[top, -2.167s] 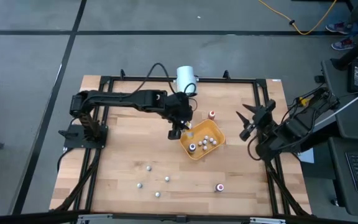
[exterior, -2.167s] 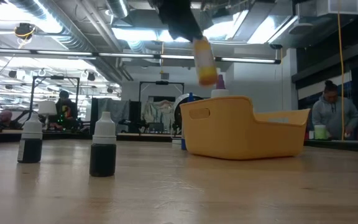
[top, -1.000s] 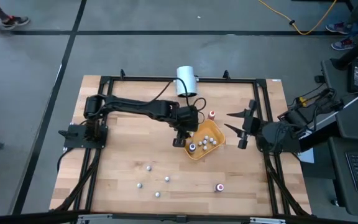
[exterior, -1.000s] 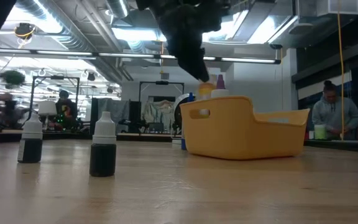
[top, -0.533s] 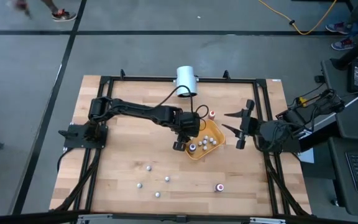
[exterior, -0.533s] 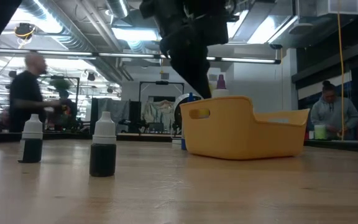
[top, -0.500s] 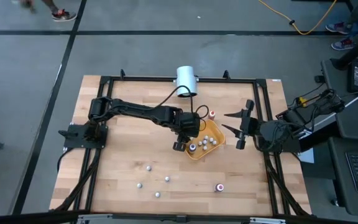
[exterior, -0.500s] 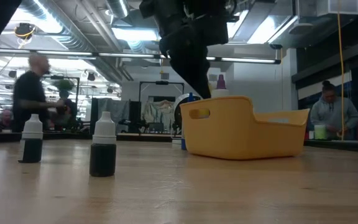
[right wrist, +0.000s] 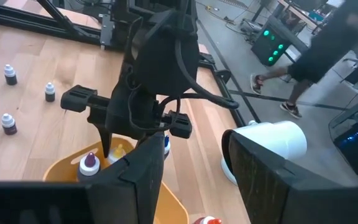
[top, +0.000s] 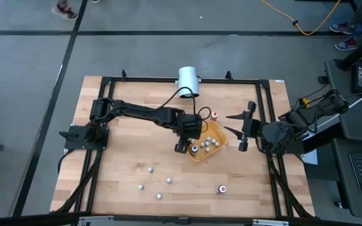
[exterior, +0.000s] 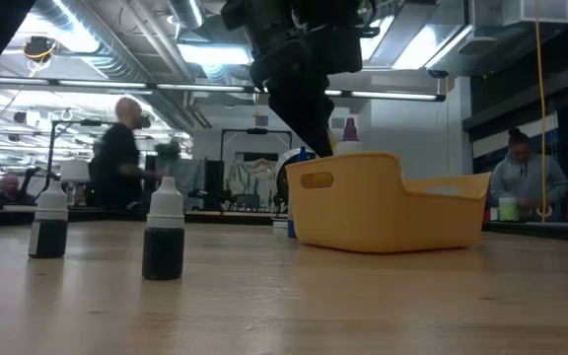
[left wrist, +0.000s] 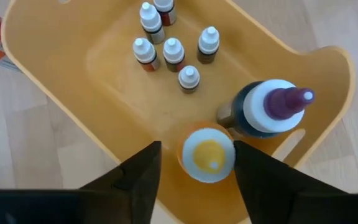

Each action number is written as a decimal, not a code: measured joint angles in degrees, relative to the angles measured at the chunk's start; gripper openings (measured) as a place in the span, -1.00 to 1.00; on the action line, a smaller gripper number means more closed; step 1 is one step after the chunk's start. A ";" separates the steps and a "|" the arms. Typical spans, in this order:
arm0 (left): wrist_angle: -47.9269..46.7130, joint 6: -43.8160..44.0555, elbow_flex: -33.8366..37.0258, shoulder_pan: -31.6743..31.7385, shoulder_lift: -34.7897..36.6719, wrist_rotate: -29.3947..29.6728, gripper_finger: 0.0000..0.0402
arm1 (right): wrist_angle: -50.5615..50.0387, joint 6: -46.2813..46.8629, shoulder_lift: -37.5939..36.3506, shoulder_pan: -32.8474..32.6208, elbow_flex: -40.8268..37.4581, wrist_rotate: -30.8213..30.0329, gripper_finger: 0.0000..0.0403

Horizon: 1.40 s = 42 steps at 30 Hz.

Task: Pick & Place food coloring
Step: Put the large yellow food coloring bottle into the yellow bin, then put the small green food coloring bottle into the yellow bin

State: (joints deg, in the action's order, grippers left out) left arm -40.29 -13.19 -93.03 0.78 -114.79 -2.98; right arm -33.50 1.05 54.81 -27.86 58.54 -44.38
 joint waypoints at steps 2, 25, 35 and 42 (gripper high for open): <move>-0.17 0.38 0.02 0.00 0.44 -0.04 0.04 | 0.00 -0.04 0.00 0.00 0.00 0.01 -0.09; -23.36 6.84 -13.44 -0.57 13.50 5.17 0.07 | -0.27 -7.55 -0.01 -0.15 0.00 24.05 -0.09; -28.30 22.65 -8.04 -11.88 30.17 19.63 0.04 | -0.23 -4.20 3.59 -1.15 0.00 41.48 -0.09; -28.11 37.10 2.00 -18.81 37.98 25.21 0.05 | 0.28 -7.63 7.25 -0.84 0.00 34.89 -0.09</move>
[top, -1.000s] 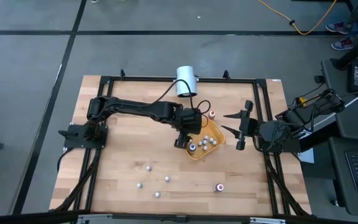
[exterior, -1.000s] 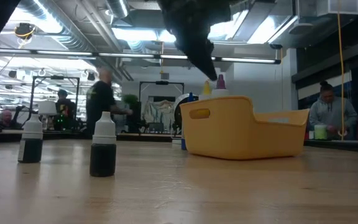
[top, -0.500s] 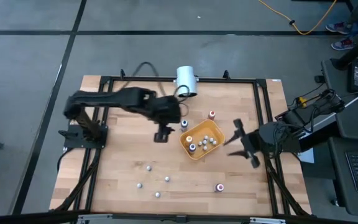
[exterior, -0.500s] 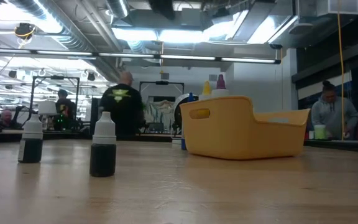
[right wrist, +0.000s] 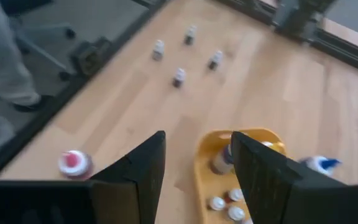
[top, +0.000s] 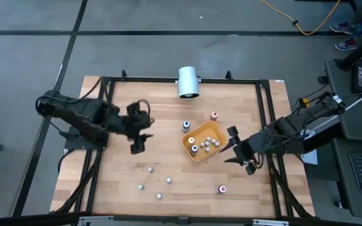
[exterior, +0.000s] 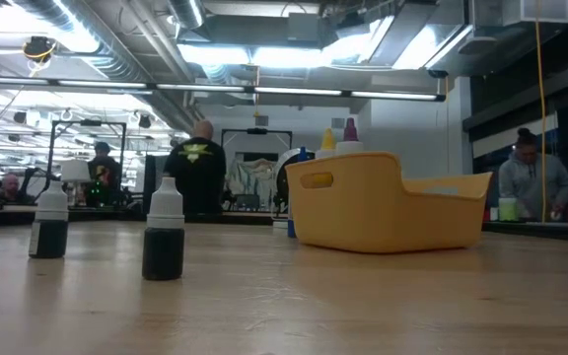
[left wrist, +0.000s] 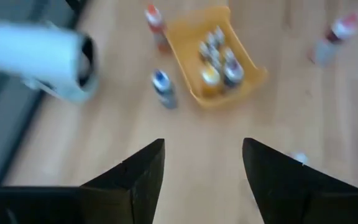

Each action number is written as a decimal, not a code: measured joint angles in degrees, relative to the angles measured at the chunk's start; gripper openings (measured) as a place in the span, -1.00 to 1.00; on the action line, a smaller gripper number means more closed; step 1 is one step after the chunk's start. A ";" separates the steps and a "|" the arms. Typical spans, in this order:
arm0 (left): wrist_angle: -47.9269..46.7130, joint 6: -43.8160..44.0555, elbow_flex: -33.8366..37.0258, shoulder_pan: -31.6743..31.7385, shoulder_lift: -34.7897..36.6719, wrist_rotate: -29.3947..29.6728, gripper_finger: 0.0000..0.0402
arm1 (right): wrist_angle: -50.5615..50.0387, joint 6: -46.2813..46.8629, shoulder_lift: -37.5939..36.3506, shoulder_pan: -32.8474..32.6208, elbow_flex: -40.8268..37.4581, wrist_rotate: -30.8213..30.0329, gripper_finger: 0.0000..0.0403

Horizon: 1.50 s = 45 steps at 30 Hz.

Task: Pick & Place food coloring
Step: Put the small green food coloring bottle into the yellow bin

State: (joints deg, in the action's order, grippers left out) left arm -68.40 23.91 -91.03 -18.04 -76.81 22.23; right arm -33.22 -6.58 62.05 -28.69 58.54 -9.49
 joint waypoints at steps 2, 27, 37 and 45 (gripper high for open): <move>0.61 3.26 4.07 -2.29 1.13 -2.27 0.04 | -0.01 0.22 0.84 0.12 0.00 -1.55 -0.09; 34.42 20.43 41.09 -13.05 -0.53 -8.30 0.24 | 11.53 3.50 3.49 0.14 0.02 -16.35 -0.09; 35.62 22.39 41.47 -14.23 -4.57 -9.01 0.24 | 11.61 3.46 3.49 0.38 0.02 -15.54 -0.09; 35.41 28.07 41.47 -15.82 -4.03 -10.05 0.24 | 19.58 0.51 4.45 6.25 0.07 -2.73 -0.09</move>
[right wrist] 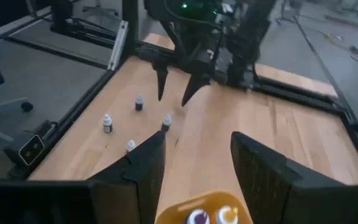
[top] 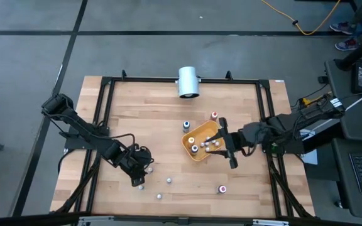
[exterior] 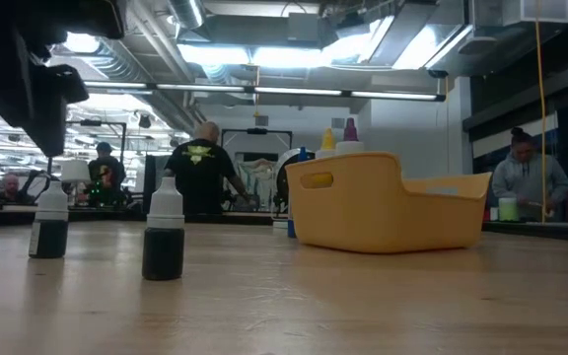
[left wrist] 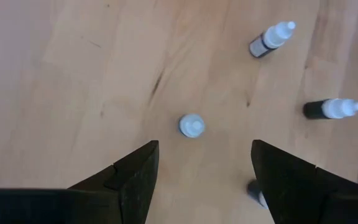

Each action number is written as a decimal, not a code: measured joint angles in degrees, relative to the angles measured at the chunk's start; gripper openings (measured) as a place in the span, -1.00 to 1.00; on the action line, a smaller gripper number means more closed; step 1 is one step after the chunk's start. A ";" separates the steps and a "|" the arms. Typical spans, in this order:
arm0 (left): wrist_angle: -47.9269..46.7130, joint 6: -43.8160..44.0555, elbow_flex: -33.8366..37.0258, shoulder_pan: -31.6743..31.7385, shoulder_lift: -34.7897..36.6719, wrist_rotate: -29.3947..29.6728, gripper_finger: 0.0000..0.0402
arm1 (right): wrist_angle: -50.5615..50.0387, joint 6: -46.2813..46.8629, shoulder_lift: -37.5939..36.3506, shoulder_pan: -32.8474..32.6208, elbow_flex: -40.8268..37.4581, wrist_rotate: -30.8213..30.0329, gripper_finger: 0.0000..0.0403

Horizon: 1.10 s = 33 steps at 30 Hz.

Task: Pick & Place food coloring
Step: Put the small green food coloring bottle into the yellow bin

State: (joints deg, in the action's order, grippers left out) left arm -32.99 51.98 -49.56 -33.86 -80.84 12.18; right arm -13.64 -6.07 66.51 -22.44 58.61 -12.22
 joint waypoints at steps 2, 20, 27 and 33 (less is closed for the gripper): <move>-0.21 1.64 0.00 -0.72 0.44 0.14 0.24 | 2.71 -1.70 1.22 1.64 0.00 2.21 -0.09; -8.18 8.94 0.00 -6.94 13.15 7.98 0.24 | -10.12 -16.74 33.38 8.24 25.98 25.29 0.32; -12.87 8.91 0.00 -8.68 17.67 12.40 0.24 | -12.58 -19.70 44.55 6.45 30.61 25.47 0.48; -14.16 8.22 0.00 -8.90 19.36 13.71 0.24 | -6.46 -16.94 50.35 6.07 30.69 25.90 0.48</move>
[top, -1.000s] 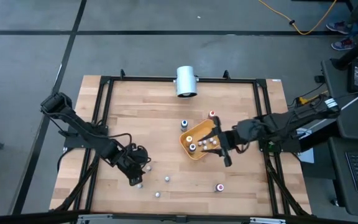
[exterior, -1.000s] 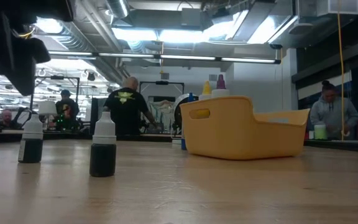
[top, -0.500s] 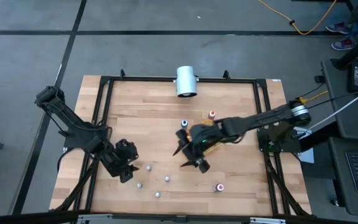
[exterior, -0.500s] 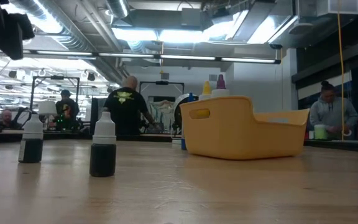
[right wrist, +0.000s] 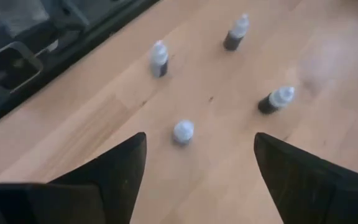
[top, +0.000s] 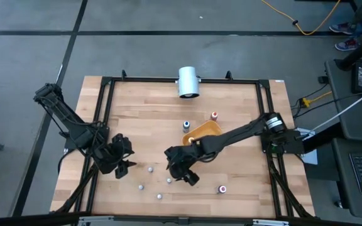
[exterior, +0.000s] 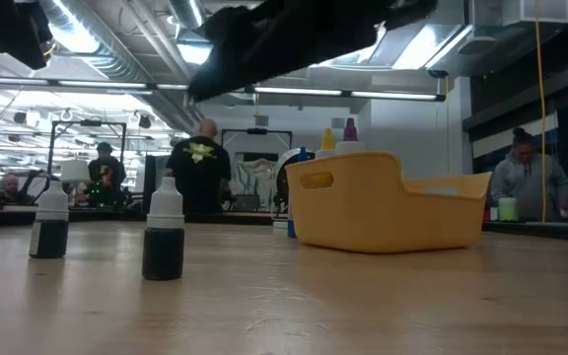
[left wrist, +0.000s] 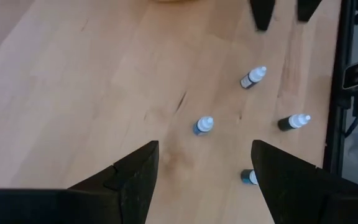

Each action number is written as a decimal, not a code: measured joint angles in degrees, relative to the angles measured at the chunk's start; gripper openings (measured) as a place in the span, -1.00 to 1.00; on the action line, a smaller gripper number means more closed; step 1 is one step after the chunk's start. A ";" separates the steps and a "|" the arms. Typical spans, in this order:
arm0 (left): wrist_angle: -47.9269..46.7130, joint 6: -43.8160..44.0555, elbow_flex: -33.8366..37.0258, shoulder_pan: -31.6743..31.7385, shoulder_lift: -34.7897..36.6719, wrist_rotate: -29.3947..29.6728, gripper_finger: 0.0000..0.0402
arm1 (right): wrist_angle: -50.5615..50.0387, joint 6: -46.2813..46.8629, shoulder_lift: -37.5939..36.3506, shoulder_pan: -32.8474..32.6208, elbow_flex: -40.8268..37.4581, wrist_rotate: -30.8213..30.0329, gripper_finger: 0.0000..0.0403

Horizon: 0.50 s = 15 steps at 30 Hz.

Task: Pick & Place food coloring
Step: Put the small green food coloring bottle into the yellow bin

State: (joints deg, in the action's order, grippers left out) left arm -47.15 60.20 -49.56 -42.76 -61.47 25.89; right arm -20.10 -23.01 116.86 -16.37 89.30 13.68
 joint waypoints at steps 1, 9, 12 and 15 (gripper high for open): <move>0.17 -0.46 -0.02 0.00 -0.02 0.15 0.24 | 1.90 0.16 0.80 -0.06 0.01 0.01 0.48; 0.12 -0.96 -0.02 0.00 -0.09 0.11 0.24 | 6.33 0.49 6.74 -1.18 0.02 1.63 0.48; 0.15 -0.96 -0.02 0.00 -0.09 0.15 0.24 | 7.02 0.46 8.62 -1.45 0.02 1.52 0.48; 0.17 -0.96 -0.02 0.00 -0.09 0.15 0.24 | 8.03 0.46 10.06 -1.45 0.02 1.25 0.48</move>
State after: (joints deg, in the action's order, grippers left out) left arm -46.98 59.24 -49.58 -42.76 -61.56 26.04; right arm -12.07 -22.55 126.92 -17.82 89.32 14.93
